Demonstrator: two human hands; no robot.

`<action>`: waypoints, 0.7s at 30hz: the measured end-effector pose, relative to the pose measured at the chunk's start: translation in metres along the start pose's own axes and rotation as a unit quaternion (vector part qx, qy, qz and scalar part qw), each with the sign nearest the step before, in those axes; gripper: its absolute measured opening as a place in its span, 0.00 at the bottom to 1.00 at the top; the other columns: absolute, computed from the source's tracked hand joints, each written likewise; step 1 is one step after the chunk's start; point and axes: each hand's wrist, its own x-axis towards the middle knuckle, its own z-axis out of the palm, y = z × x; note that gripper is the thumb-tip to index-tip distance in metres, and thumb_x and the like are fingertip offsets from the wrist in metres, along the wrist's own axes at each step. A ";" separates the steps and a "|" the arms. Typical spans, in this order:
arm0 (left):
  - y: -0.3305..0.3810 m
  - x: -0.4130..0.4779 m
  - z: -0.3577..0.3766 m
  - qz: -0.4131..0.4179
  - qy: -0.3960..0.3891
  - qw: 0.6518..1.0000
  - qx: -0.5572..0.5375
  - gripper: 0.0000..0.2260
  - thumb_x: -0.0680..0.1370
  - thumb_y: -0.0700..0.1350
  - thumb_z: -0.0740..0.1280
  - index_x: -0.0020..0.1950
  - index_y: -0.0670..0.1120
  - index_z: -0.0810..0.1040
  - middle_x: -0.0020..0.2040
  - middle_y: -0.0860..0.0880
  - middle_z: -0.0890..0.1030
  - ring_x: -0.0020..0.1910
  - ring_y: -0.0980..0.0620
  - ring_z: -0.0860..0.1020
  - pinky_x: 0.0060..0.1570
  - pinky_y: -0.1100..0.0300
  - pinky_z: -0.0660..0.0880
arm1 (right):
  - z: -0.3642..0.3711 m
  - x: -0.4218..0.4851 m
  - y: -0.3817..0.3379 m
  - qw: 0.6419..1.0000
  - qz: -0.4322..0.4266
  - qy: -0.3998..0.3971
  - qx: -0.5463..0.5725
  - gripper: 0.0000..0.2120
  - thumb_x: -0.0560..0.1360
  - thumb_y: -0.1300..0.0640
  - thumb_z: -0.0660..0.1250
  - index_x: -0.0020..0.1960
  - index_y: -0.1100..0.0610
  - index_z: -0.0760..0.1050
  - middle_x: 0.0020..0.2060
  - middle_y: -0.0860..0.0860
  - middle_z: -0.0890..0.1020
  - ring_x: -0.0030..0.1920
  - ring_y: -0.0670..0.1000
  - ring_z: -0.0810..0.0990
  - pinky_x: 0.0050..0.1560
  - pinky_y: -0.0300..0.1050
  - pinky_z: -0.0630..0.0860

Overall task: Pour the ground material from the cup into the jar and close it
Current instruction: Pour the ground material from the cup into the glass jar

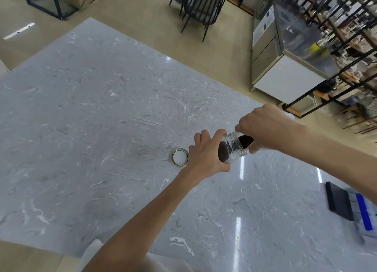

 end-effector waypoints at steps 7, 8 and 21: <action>0.004 0.001 0.000 -0.008 0.001 1.000 -0.011 0.41 0.64 0.54 0.79 0.72 0.56 0.62 0.56 0.48 0.63 0.58 0.45 0.63 0.53 0.46 0.74 | -0.003 0.001 0.001 1.000 -0.002 0.003 -0.015 0.20 0.70 0.35 0.70 0.52 0.48 0.78 0.43 0.44 0.81 0.44 0.50 0.81 0.31 0.42 0.60; 0.004 0.000 -0.001 -0.010 0.002 1.000 -0.013 0.41 0.64 0.54 0.79 0.72 0.56 0.62 0.56 0.49 0.63 0.58 0.45 0.63 0.53 0.46 0.74 | -0.003 0.002 0.001 1.000 -0.003 0.002 -0.017 0.19 0.70 0.35 0.71 0.52 0.48 0.77 0.43 0.44 0.81 0.44 0.49 0.81 0.30 0.42 0.58; 0.001 -0.004 0.001 -0.013 0.003 1.000 -0.010 0.41 0.64 0.56 0.79 0.72 0.55 0.62 0.57 0.47 0.65 0.59 0.45 0.64 0.53 0.45 0.75 | -0.003 0.008 -0.003 0.999 -0.025 -0.002 -0.040 0.17 0.72 0.39 0.72 0.53 0.49 0.78 0.44 0.44 0.81 0.44 0.49 0.81 0.31 0.42 0.60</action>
